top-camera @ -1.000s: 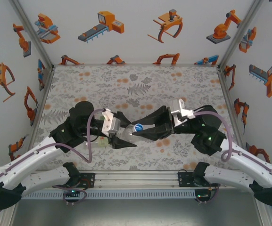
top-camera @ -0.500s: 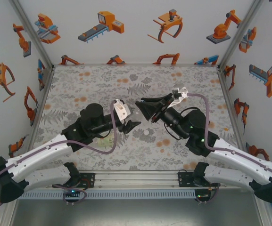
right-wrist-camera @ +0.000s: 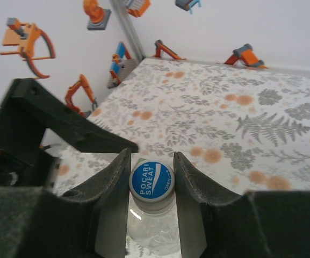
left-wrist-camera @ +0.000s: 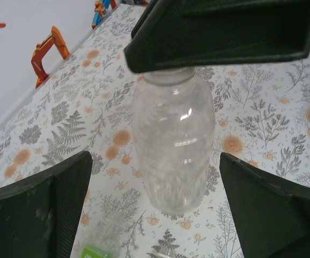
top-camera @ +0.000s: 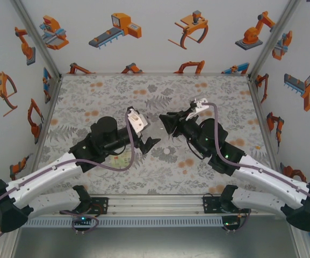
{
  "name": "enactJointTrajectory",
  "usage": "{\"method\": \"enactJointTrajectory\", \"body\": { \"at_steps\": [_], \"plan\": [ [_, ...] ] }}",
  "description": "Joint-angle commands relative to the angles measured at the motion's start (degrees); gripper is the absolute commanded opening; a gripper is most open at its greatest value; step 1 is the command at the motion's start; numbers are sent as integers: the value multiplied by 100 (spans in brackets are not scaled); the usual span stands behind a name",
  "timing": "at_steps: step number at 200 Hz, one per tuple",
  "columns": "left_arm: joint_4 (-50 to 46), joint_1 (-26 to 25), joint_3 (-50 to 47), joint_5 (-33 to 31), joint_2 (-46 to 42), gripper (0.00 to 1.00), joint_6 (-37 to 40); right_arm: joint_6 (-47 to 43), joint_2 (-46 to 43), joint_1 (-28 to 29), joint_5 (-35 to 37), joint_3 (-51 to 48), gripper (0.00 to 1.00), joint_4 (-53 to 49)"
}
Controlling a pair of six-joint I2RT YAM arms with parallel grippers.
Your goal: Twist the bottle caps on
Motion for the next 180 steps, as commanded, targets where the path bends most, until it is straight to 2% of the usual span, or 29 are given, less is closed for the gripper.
{"method": "enactJointTrajectory", "body": {
  "at_steps": [1,37,88,133,154,180],
  "plan": [
    [-228,245,-8,-37,-272,94,-520,-332,130,-499,-411,-130,0,236],
    [-959,623,-93,-175,-477,94,-934,-794,793,-1599,-1143,-393,0,1080],
    [-1692,1002,-214,267,-506,94,-1227,-1100,2645,-2957,-2035,-241,0,2716],
    [-1907,1030,-428,447,-658,94,-1147,-1293,4209,-3506,-2561,342,0,3834],
    [-1953,1035,-468,484,-674,94,-1105,-1258,4659,-3639,-2666,444,0,4379],
    [-2046,1053,-421,513,-656,94,-1026,-1229,4997,-3737,-2827,583,0,4565]
  ]
}}
